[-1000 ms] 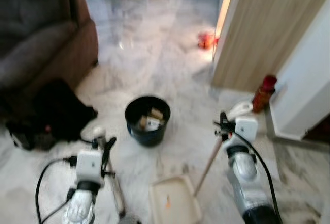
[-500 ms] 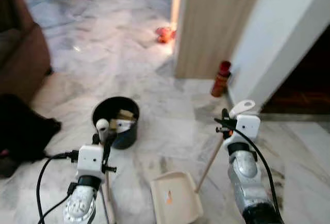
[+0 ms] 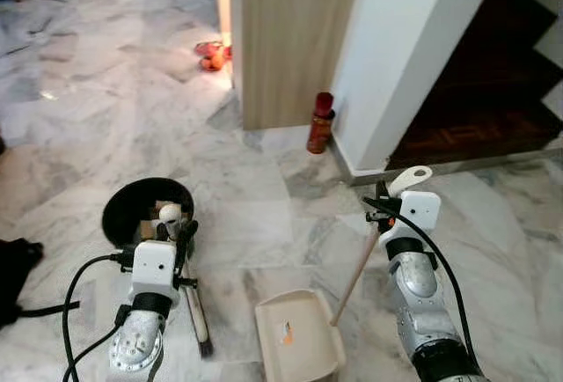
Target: Sweep floor
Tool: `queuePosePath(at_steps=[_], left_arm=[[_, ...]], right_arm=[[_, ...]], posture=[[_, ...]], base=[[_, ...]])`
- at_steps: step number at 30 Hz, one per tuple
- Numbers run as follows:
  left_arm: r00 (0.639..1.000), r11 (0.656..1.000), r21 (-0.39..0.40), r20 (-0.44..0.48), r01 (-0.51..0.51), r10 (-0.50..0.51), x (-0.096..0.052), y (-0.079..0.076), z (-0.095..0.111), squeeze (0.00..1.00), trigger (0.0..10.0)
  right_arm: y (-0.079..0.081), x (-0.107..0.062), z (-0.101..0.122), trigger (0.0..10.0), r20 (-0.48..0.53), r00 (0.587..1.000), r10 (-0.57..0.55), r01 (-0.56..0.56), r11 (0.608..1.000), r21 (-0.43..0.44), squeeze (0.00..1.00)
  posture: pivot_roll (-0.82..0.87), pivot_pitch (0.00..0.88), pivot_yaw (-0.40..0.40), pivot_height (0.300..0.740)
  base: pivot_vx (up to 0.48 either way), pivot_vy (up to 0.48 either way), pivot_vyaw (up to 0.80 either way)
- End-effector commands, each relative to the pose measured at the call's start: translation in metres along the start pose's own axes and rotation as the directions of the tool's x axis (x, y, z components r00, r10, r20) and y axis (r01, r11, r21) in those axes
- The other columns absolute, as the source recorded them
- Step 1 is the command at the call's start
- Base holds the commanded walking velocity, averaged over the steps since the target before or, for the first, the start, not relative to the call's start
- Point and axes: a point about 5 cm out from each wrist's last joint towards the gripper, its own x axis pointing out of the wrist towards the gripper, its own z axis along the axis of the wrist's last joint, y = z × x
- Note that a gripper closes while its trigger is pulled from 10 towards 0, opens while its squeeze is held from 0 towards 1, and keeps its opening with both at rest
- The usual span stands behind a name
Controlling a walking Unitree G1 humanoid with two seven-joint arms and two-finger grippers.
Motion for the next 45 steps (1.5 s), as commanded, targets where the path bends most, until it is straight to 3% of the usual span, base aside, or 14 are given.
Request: queuePosePath(at_steps=[1,7,17,24,34,41,45], left_arm=[[1.0,0.999,0.044,-0.006,-0.007,0.007,0.001,0.002,-0.001,0.0,10.0],[0.999,0.995,0.098,-0.028,-0.017,0.02,0.002,0.007,-0.004,0.0,10.0],[1.0,0.997,0.081,-0.015,-0.013,0.014,0.006,0.008,-0.001,0.0,10.0],[1.0,0.997,0.073,-0.015,0.001,0.0,0.008,-0.005,-0.003,0.0,10.0],[1.0,0.998,0.055,-0.01,0.019,-0.019,0.014,-0.01,-0.003,0.0,10.0],[0.999,0.999,0.014,0.005,0.052,-0.052,0.026,-0.032,-0.002,0.0,10.0],[0.996,0.996,0.014,0.022,0.086,-0.086,0.027,-0.035,0.002,0.0,10.0]], right_arm=[[-0.002,0.003,0.005,10.0,0.027,1.0,-0.009,0.009,1.0,-0.002,0.0],[0.0,0.002,0.005,10.0,0.03,0.999,-0.013,0.013,1.0,0.003,0.0],[0.0,0.001,0.003,10.0,0.03,0.999,-0.029,0.029,1.0,0.011,0.0],[-0.011,0.002,0.007,10.0,0.041,0.998,-0.044,0.044,0.999,-0.008,0.0],[-0.028,0.001,0.01,10.0,0.056,0.994,-0.094,0.096,0.995,-0.03,0.0],[-0.049,-0.006,0.012,10.0,0.06,0.991,-0.116,0.12,0.991,-0.06,0.0],[-0.055,-0.008,0.009,10.0,0.048,0.989,-0.141,0.144,0.988,-0.057,0.0]], posture=[[0.12,0.048,-0.062,0.74],[0.13,0.042,-0.047,0.74],[0.13,0.061,-0.03,0.74],[0.09,0.08,-0.046,0.74],[0.05,0.083,-0.036,0.74],[-0.01,0.054,-0.045,0.74],[0.01,0.047,-0.023,0.74]], base=[[0.0,0.0,-0.8],[0.0,-0.042,-0.8],[0.0,-0.075,-0.8],[0.0,0.0,-0.8],[0.0,-0.054,-0.8],[0.0,0.0,-0.8],[0.0,0.0,-0.8]])
